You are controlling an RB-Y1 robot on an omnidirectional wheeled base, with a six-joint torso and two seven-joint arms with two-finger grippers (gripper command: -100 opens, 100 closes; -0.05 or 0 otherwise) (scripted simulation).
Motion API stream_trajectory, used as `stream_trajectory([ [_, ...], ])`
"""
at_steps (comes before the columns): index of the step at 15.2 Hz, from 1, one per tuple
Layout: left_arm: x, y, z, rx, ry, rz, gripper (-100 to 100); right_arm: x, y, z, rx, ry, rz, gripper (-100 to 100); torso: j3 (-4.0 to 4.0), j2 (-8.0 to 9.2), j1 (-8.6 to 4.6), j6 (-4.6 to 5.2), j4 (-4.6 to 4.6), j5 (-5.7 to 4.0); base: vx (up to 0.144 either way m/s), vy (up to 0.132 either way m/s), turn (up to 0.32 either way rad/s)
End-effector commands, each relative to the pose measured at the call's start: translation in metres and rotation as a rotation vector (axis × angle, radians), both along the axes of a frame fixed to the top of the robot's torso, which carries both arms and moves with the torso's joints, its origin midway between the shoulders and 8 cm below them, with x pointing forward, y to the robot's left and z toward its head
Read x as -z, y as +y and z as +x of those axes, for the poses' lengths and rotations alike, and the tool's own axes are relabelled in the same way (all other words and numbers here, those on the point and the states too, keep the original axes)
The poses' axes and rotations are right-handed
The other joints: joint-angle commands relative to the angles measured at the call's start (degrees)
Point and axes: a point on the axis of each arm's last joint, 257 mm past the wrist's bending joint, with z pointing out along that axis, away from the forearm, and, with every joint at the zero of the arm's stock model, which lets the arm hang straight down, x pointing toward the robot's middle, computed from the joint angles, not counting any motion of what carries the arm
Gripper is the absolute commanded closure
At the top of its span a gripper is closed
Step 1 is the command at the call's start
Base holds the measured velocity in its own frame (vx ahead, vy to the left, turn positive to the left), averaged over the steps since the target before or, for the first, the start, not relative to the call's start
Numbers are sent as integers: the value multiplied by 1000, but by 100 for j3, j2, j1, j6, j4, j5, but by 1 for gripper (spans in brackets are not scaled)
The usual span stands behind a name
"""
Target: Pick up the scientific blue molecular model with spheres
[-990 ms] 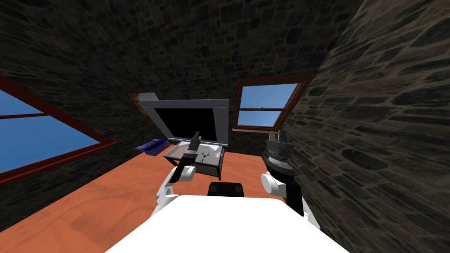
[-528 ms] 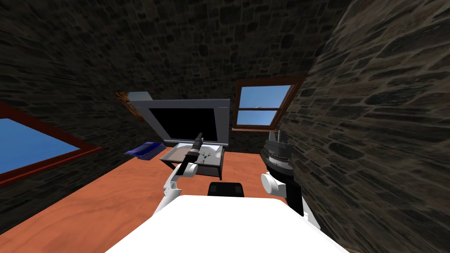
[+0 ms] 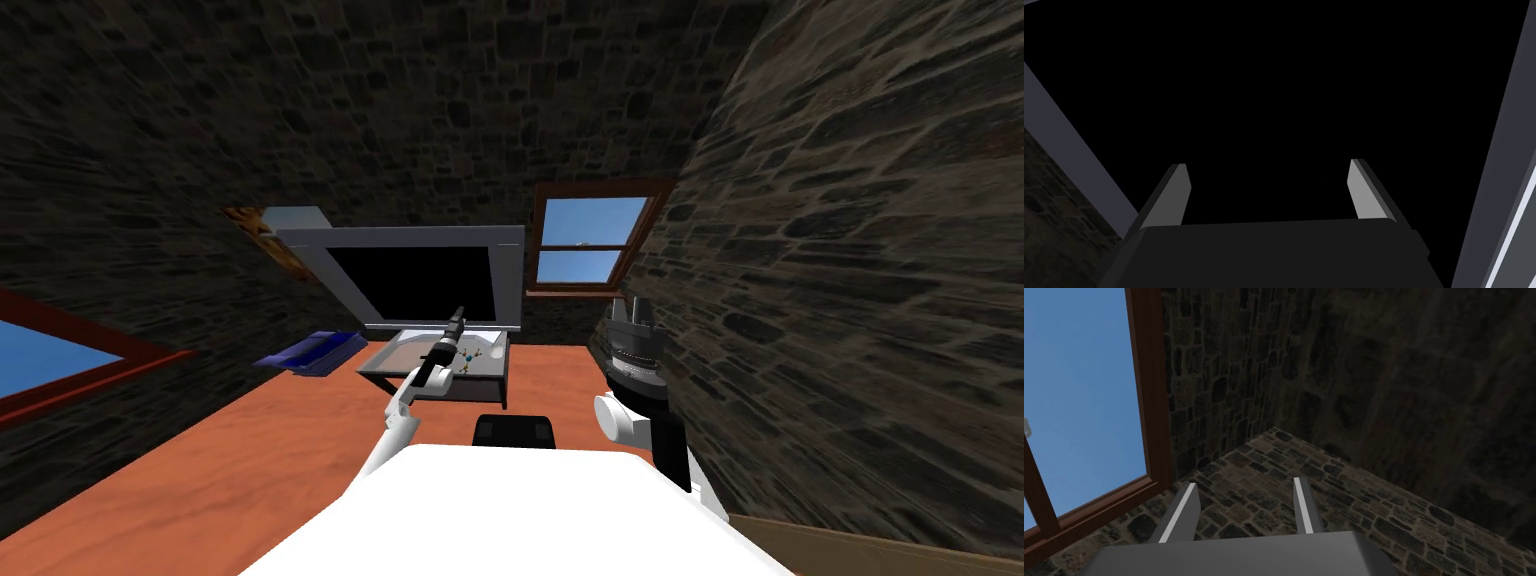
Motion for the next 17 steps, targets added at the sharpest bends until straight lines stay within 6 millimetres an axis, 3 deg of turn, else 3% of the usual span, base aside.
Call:
stream_trajectory([
  [1, 17, 2, 3, -4, 37, -4, -100, 0, 0, 0, 0, 0, 0, 0, 0, 0, 0, 0, 0, 0, -17, 75, -77],
  [5, 45, 2, 24, -1, 123, -30, -100, 0, 0, 0, 0, 0, 0, 0, 3, 5, 0, -3, 1, 1, -36, 95, -145],
  [12, 107, 9, 39, -17, 279, -58, -100, 0, 0, 0, 0, 0, 0, 0, 1, 2, 5, 1, 1, 1, -31, 107, -144],
  [14, 117, 7, 48, -16, 316, -72, -100, 0, 0, 0, 0, 0, 0, 0, 2, 3, 4, -3, 0, 2, -26, 96, -117],
  [16, 135, 11, 44, -26, 353, -72, -100, 0, 0, 0, 0, 0, 0, 0, 1, 2, 7, 0, 0, 2, -37, 97, -130],
  [17, 137, 7, 54, -20, 375, -87, -100, 0, 0, 0, 0, 0, 0, 0, 1, 1, 2, -3, 0, 1, -54, 88, -162],
])
